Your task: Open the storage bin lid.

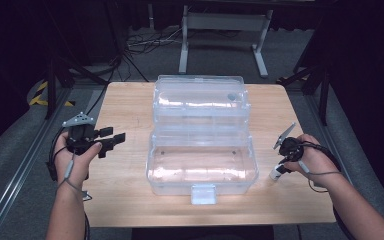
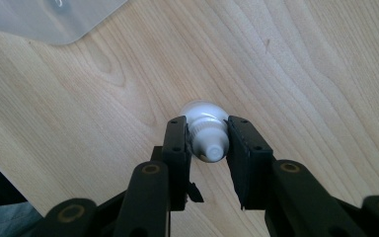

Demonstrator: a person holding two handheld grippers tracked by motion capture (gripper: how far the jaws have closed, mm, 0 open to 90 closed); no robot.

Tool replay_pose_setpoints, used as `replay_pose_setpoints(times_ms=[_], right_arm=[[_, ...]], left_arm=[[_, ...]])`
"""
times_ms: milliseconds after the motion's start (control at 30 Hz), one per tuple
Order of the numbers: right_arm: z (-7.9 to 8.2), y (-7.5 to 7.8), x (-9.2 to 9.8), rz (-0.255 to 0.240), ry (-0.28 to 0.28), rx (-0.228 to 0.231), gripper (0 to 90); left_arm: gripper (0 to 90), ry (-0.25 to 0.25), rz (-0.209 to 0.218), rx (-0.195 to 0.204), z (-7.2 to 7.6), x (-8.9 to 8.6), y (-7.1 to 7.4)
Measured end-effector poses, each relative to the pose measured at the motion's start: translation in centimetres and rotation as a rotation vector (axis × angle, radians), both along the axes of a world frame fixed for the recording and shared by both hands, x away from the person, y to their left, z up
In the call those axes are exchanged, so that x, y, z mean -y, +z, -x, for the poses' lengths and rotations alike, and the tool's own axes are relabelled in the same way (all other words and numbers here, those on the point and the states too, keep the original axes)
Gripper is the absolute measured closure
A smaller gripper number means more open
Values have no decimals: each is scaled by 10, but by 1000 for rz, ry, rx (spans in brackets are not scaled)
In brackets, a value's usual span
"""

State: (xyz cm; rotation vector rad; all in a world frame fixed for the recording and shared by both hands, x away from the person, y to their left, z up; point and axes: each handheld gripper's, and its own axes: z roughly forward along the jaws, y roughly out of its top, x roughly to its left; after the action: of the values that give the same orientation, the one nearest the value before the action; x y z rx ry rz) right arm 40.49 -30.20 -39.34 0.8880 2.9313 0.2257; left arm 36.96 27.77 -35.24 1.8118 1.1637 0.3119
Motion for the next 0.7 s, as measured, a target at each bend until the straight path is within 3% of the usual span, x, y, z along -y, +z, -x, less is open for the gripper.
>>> replay_pose_setpoints(times_ms=[200,700], right_arm=[[0,3,0,1,8,0,716],[2,37,-4,6,56,21,717]], left_arm=[[407,0,0,0,0,0,0],[408,4,3,-1,0,-2,0]])
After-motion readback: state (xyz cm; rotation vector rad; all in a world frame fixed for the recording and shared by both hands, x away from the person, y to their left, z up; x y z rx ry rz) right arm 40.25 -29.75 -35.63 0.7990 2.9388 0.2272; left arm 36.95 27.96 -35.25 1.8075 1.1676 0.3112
